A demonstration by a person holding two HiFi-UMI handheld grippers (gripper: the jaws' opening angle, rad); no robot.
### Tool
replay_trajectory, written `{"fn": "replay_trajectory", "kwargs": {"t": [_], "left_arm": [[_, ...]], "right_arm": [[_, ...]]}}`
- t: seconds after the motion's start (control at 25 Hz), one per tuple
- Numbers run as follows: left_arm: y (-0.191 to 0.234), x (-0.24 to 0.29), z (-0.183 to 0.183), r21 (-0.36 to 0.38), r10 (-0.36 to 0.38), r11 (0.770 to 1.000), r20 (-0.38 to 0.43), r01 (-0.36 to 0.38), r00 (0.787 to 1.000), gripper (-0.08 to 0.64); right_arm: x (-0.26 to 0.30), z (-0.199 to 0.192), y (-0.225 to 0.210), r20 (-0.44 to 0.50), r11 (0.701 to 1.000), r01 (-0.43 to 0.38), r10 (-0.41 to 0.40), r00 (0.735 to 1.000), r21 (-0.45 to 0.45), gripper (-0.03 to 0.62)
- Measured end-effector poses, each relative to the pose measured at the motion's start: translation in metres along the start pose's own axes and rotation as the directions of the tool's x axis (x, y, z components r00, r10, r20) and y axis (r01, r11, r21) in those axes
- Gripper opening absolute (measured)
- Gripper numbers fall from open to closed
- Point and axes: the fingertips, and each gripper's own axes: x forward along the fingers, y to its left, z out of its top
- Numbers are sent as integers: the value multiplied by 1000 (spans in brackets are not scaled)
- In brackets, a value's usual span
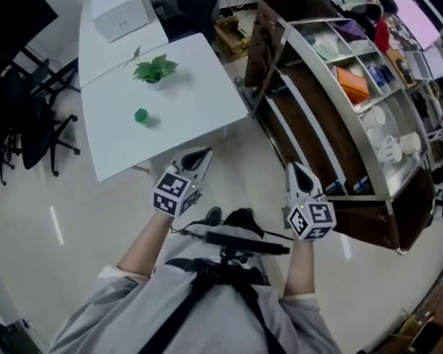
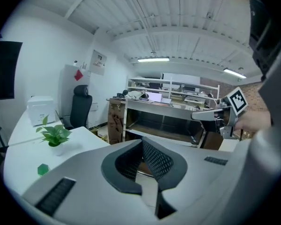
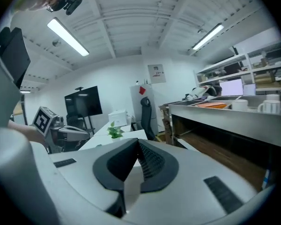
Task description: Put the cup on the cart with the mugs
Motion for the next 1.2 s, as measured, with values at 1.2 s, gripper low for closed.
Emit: {"fn": "replay_trajectory", "kwargs": {"t": [1.2], "left_arm": [[225, -44, -67, 10, 382, 918, -286, -396, 879, 75]], "right_arm": [[234, -18, 211, -297, 706, -690, 632, 715, -160, 7]]}}
